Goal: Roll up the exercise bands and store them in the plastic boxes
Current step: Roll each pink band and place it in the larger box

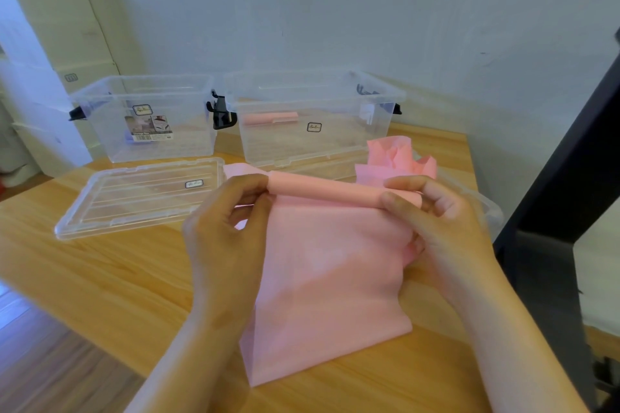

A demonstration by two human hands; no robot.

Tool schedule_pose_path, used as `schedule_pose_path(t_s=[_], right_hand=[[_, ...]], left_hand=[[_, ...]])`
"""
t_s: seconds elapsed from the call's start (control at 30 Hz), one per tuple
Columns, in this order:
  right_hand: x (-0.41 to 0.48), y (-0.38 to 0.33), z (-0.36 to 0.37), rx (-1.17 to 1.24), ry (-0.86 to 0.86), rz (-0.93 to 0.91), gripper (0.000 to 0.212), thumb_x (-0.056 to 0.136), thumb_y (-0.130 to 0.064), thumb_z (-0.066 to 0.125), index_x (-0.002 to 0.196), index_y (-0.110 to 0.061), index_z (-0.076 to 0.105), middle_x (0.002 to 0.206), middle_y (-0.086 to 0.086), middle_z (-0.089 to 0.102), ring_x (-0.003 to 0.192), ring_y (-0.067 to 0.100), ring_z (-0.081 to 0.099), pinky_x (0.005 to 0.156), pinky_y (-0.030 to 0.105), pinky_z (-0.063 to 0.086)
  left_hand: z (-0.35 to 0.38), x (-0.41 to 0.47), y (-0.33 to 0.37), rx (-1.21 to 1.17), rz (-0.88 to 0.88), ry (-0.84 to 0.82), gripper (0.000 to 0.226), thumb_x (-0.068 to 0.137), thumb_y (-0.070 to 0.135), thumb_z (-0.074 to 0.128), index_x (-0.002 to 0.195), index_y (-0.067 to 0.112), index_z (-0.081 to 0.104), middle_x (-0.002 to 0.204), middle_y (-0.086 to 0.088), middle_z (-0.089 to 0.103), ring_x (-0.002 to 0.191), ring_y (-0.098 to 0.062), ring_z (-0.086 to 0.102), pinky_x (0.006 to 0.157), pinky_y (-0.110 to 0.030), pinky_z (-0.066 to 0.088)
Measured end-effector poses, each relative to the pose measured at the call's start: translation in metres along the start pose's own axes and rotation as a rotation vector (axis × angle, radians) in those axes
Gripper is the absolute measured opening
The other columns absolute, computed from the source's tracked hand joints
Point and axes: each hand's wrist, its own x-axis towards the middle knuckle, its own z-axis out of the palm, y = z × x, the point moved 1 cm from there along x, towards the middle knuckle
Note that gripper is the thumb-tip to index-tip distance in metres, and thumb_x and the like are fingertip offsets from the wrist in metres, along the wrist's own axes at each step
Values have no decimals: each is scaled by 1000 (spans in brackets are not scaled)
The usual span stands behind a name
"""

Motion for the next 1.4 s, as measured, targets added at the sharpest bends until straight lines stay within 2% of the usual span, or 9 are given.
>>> schedule_pose_path(t_s=[0.13, 0.5, 0.63, 0.73, 0.8, 0.97, 1.1, 1.3, 1.4], right_hand=[[1, -1, 1, 20, 5, 25, 27, 63, -22, 71, 89, -16, 67, 57, -13, 61, 43, 0, 51, 39, 11, 38], [0, -1, 0, 11, -38, -6, 27, 61, -20, 72, 88, -18, 68, 64, -15, 66, 55, -4, 56, 46, 8, 40], [4, 1, -4, 24, 8, -3, 27, 59, -23, 74, 86, -20, 70, 72, -14, 69, 65, -2, 61, 56, 12, 47], [3, 2, -2, 10, -14, -6, 27, 59, -25, 75, 86, -19, 70, 71, -13, 69, 67, -1, 61, 58, 13, 46], [3, 1, -2, -9, -24, -17, 25, 60, -25, 75, 84, -19, 70, 70, -13, 69, 66, -1, 61, 57, 12, 46], [4, 2, -3, -31, -10, -39, 20, 65, -25, 73, 84, -18, 70, 70, -16, 68, 67, -4, 61, 58, 11, 46], [3, 2, -2, -37, -20, -50, 14, 75, -16, 72, 88, -17, 69, 66, -19, 66, 62, -7, 59, 56, 9, 45], [0, -1, 0, -18, -136, -33, 42, 61, -12, 74, 101, -17, 65, 79, -16, 71, 70, -5, 63, 62, 10, 48], [1, 2, 1, 10, -156, -21, 41, 65, 4, 74, 100, -14, 65, 80, -15, 70, 74, -1, 65, 63, 10, 48]], left_hand=[[-1, 3, -4, -41, -7, -29, 48, 81, -12, 64, 83, 35, 66, 80, 23, 67, 75, 0, 62, 72, -8, 45], [0, 7, -8, -352, -245, -119, 33, 83, -14, 61, 87, 18, 68, 82, 14, 70, 76, -2, 64, 71, -12, 48], [2, 5, -4, -416, -281, -192, 27, 77, -5, 72, 90, 17, 65, 96, 9, 70, 87, -5, 67, 71, -12, 50], [4, 5, -5, -446, -297, -162, 16, 80, 1, 71, 90, 6, 60, 107, 2, 72, 98, -6, 68, 77, -13, 50], [4, 5, -5, -453, -304, -159, 14, 84, 3, 67, 93, -1, 58, 106, -4, 73, 104, -10, 68, 82, -16, 51], [2, 5, -8, -463, -381, -188, 11, 81, 21, 66, 82, 11, 61, 92, -21, 68, 91, -20, 64, 87, -33, 52], [2, 7, -11, -583, -497, -192, 10, 78, 23, 75, 71, 24, 68, 85, -11, 61, 87, -22, 55, 87, -37, 45], [1, 9, -13, -767, -608, -144, 16, 80, 21, 63, 89, 8, 62, 99, -15, 61, 92, -20, 60, 79, -25, 55], [0, 10, -14, -800, -633, -130, 8, 80, 20, 61, 80, 13, 65, 92, -9, 66, 84, -15, 64, 70, -21, 56]])
